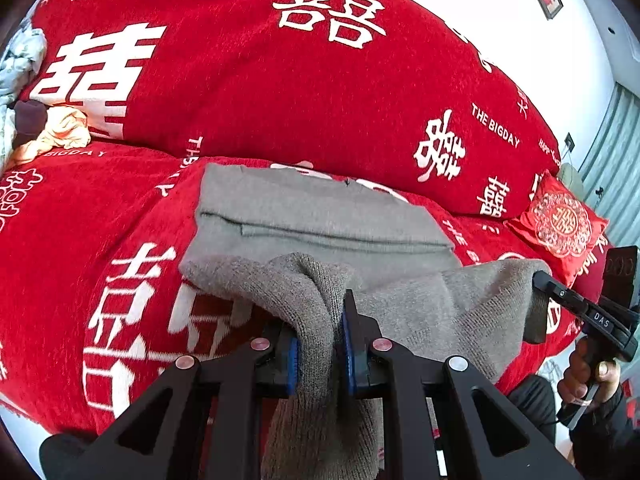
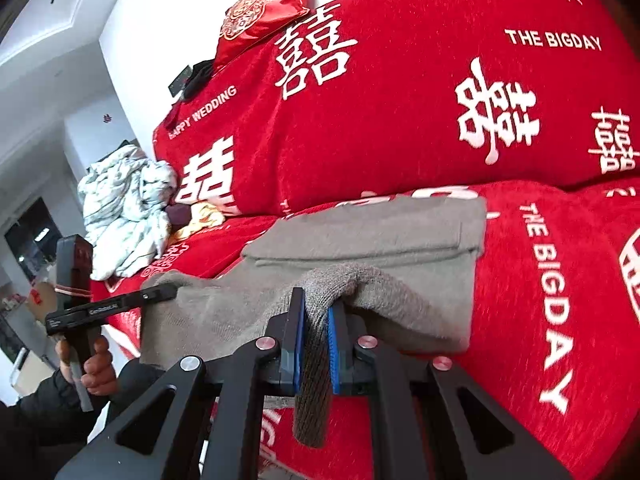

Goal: Fold small clothes

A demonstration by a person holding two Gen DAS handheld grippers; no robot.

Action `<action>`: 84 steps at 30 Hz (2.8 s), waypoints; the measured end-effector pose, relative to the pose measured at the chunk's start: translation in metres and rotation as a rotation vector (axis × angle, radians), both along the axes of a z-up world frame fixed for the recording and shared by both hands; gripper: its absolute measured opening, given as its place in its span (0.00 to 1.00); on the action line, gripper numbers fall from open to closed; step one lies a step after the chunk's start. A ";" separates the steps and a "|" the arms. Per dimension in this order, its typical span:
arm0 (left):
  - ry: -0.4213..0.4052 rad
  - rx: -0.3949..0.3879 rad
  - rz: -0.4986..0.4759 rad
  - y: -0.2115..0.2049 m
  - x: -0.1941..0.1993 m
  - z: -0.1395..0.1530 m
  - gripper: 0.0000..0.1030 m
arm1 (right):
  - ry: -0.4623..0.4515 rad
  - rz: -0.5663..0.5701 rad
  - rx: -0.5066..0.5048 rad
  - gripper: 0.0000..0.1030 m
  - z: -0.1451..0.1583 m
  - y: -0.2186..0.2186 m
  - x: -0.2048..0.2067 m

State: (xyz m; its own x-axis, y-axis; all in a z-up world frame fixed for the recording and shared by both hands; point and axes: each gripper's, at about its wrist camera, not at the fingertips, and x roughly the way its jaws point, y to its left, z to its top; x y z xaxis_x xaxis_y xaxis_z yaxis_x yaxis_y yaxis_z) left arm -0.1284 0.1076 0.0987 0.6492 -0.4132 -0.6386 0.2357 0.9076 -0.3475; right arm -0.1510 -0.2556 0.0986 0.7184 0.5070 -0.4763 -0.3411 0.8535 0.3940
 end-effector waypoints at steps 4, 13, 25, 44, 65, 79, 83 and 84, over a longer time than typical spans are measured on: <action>0.025 -0.030 0.017 0.002 0.020 0.003 0.18 | 0.001 -0.020 0.006 0.10 0.009 -0.003 0.015; 0.084 -0.110 0.000 0.005 0.052 -0.009 0.18 | 0.029 -0.084 0.053 0.10 0.014 -0.017 0.041; 0.106 -0.169 0.003 0.005 0.059 -0.032 0.21 | 0.059 -0.101 0.052 0.10 0.009 -0.020 0.060; 0.185 -0.132 0.026 0.010 0.048 -0.101 0.41 | 0.135 -0.115 -0.032 0.10 -0.022 -0.010 0.068; -0.014 -0.193 0.083 0.036 0.076 0.013 0.14 | 0.097 -0.135 0.049 0.10 0.003 -0.017 0.080; 0.054 -0.151 0.119 0.027 0.148 0.020 0.14 | 0.115 -0.204 0.075 0.10 0.019 -0.028 0.123; 0.067 -0.136 0.112 0.022 0.165 0.019 0.14 | 0.132 -0.215 0.083 0.10 0.018 -0.031 0.140; 0.067 -0.135 0.111 0.021 0.168 0.020 0.14 | 0.132 -0.216 0.081 0.10 0.019 -0.031 0.142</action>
State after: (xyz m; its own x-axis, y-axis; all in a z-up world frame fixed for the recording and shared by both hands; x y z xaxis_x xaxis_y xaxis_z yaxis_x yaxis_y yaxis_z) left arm 0.0399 0.1284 0.1185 0.6533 -0.4267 -0.6255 0.1091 0.8705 -0.4799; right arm -0.0087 -0.2867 0.1175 0.7485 0.3892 -0.5370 -0.0955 0.8645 0.4934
